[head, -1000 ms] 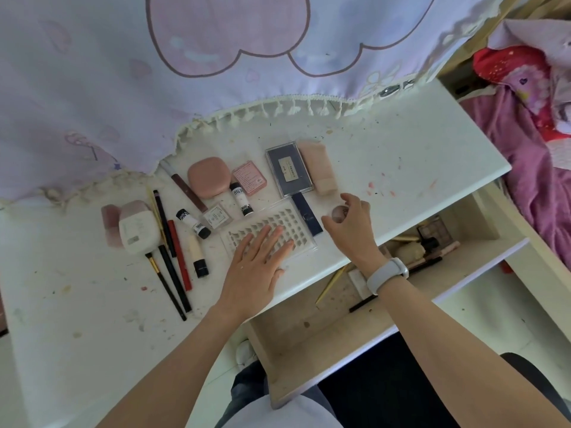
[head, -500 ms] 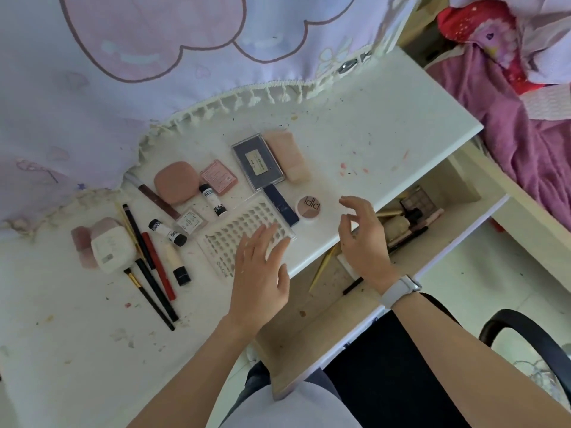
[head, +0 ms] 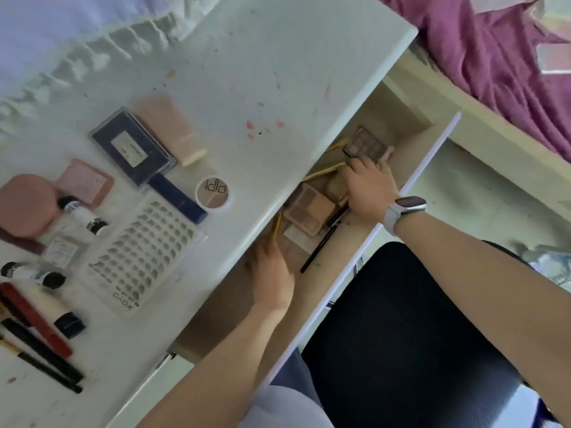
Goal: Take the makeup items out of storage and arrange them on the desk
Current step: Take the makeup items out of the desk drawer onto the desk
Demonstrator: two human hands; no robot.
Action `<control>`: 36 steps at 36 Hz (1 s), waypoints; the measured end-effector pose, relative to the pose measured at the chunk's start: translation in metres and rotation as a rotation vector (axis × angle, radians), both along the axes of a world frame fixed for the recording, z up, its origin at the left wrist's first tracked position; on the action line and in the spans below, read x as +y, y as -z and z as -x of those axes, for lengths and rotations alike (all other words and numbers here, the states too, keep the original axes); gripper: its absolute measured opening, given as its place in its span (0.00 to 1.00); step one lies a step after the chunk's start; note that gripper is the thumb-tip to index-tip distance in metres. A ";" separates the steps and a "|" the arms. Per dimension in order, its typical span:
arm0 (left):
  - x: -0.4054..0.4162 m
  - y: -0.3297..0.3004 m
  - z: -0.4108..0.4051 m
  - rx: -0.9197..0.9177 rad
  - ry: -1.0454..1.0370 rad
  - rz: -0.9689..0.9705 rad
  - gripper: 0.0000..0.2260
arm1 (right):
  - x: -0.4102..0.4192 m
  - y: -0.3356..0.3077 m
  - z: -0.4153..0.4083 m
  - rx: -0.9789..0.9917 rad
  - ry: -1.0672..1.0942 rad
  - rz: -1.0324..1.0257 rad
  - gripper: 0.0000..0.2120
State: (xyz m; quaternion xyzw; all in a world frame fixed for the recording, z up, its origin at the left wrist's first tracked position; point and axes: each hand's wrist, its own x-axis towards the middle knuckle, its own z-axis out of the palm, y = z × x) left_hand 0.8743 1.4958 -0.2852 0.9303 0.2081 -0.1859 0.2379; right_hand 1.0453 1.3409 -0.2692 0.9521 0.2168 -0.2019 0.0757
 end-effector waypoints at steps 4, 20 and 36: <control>0.002 0.021 -0.012 0.054 -0.031 -0.091 0.25 | 0.004 0.014 -0.008 -0.007 -0.200 0.051 0.22; 0.007 0.014 -0.008 0.089 -0.107 0.074 0.08 | -0.002 0.004 -0.006 -0.231 -0.491 0.017 0.12; 0.010 -0.085 0.001 0.006 -0.041 0.476 0.09 | 0.002 -0.076 0.030 0.152 0.603 -0.932 0.21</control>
